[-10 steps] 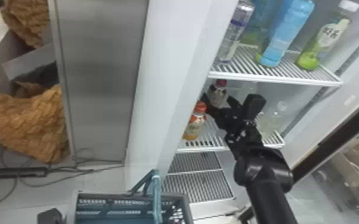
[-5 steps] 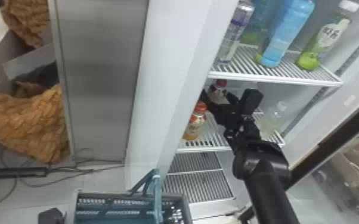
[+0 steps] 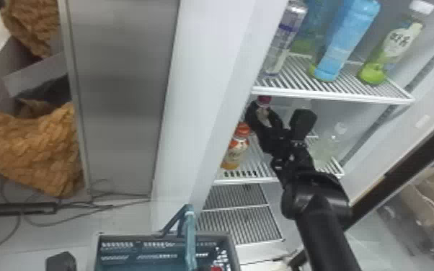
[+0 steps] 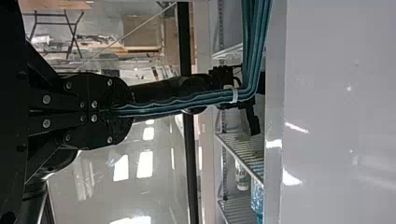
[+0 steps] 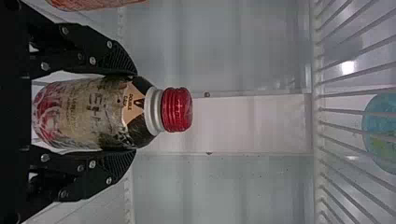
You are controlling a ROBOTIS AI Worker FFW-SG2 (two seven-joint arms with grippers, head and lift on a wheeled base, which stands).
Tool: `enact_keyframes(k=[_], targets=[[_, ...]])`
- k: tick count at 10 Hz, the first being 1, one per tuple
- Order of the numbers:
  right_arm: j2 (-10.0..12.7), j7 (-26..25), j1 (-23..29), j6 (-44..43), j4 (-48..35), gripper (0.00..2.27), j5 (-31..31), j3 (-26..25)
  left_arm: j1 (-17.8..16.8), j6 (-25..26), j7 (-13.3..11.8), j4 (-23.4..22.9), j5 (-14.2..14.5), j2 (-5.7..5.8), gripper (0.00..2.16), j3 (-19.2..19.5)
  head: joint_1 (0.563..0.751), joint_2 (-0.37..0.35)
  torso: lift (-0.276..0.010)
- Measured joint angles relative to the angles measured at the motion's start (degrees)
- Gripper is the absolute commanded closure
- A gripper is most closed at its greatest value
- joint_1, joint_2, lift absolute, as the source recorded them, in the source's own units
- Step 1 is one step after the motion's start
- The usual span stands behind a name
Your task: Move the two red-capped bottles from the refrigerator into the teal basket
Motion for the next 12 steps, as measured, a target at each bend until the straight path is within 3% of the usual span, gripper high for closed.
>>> enact_keyframes(k=[6, 12], targets=[[1.8, -1.4, 9.6, -0.7, -14.2, 0.68, 1.6, -4.4, 0.3, 0.1, -0.2, 0.0, 0.1, 0.04, 1.15, 0.2, 0.695, -0.35, -0.224], [3.5, -1.3, 24.2, 5.8, -34.3, 0.68, 0.9, -8.1, 0.5, 0.0, -0.2, 0.0, 0.0, 0.14, 1.15, 0.1, 0.695, -0.35, -0.224]])
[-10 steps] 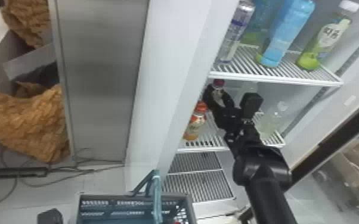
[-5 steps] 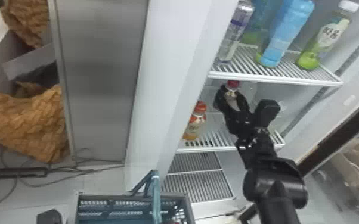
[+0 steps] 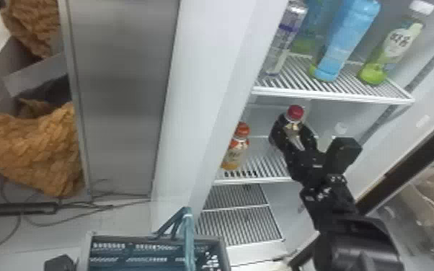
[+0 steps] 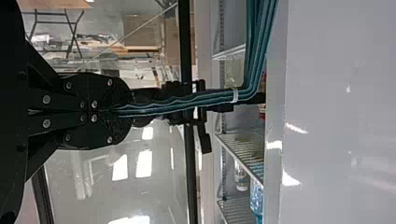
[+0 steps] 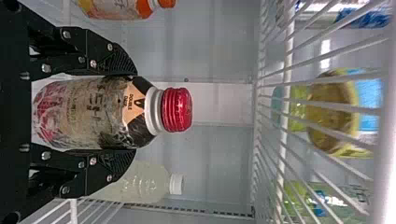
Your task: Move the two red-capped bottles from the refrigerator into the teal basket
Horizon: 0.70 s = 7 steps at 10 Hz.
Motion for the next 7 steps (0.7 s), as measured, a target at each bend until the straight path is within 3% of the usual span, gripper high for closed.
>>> enact_keyframes(k=[7], targets=[[1.4, 0.0, 19.6, 9.5, -26.0, 0.68, -6.3, -1.4, 0.2, 0.0, -0.1, 0.0, 0.1, -0.01, 1.15, 0.1, 0.695, -0.35, -0.224]])
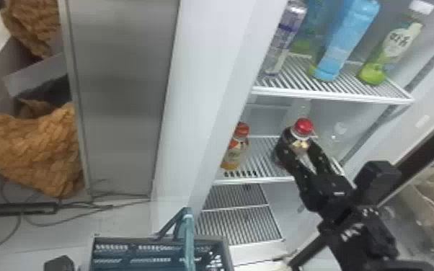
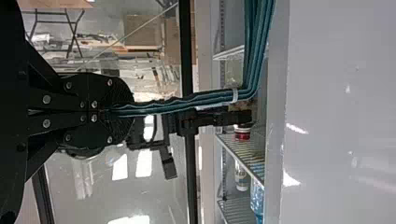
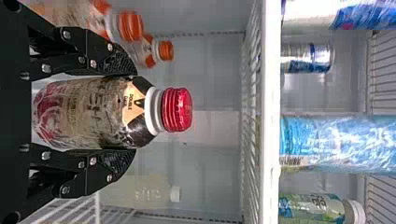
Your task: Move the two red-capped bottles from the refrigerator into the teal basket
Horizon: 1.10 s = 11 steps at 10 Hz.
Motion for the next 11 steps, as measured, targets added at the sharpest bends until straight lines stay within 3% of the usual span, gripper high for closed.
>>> enact_keyframes(k=[4, 11], targets=[[2.1, 0.1, 10.8, 8.3, -11.7, 0.68, -1.7, -1.3, 0.2, 0.0, -0.1, 0.0, 0.0, 0.0, 1.15, 0.1, 0.695, -0.35, -0.224], [1.8, 3.4, 17.4, 17.5, -16.5, 0.68, -3.4, 3.2, 0.3, 0.2, -0.2, 0.0, -0.2, 0.08, 1.15, 0.1, 0.695, -0.35, -0.224]])
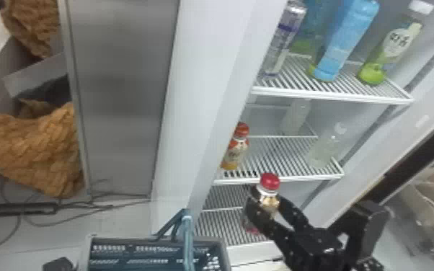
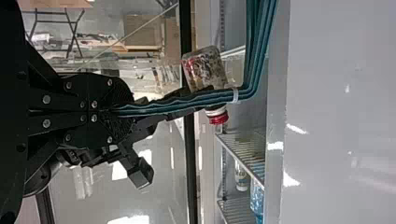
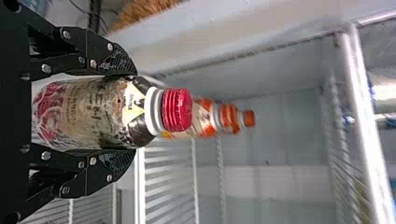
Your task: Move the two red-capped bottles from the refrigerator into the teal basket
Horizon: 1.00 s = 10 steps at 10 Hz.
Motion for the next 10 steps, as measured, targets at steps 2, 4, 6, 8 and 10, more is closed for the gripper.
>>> enact_keyframes(k=[2, 4, 6, 8, 10], targets=[[-0.6, 1.3, 1.0, 3.0, -0.4, 0.68, -1.5, 1.0, -0.1, 0.3, 0.0, 0.2, -0.1, 0.1, 1.15, 0.0, 0.695, -0.35, -0.224], [-1.1, 1.8, 1.8, 6.1, -1.8, 0.68, -3.3, 1.5, -0.1, 0.4, 0.0, 0.4, -0.1, 0.18, 1.15, -0.1, 0.695, -0.35, -0.224], [-1.6, 2.2, 2.0, 9.1, -2.9, 0.68, -5.4, 2.0, -0.1, 0.4, 0.0, 0.4, -0.1, 0.19, 1.15, -0.2, 0.695, -0.35, -0.224], [-1.7, 2.5, 2.1, 11.6, -3.0, 0.68, -7.6, 2.1, -0.1, 0.4, 0.0, 0.5, -0.1, 0.24, 1.15, -0.2, 0.695, -0.35, -0.224], [-1.6, 4.2, 1.4, 13.5, -1.3, 0.67, -9.4, 1.8, -0.1, 0.4, 0.0, 0.5, -0.1, 0.24, 1.15, -0.2, 0.695, -0.35, -0.224]])
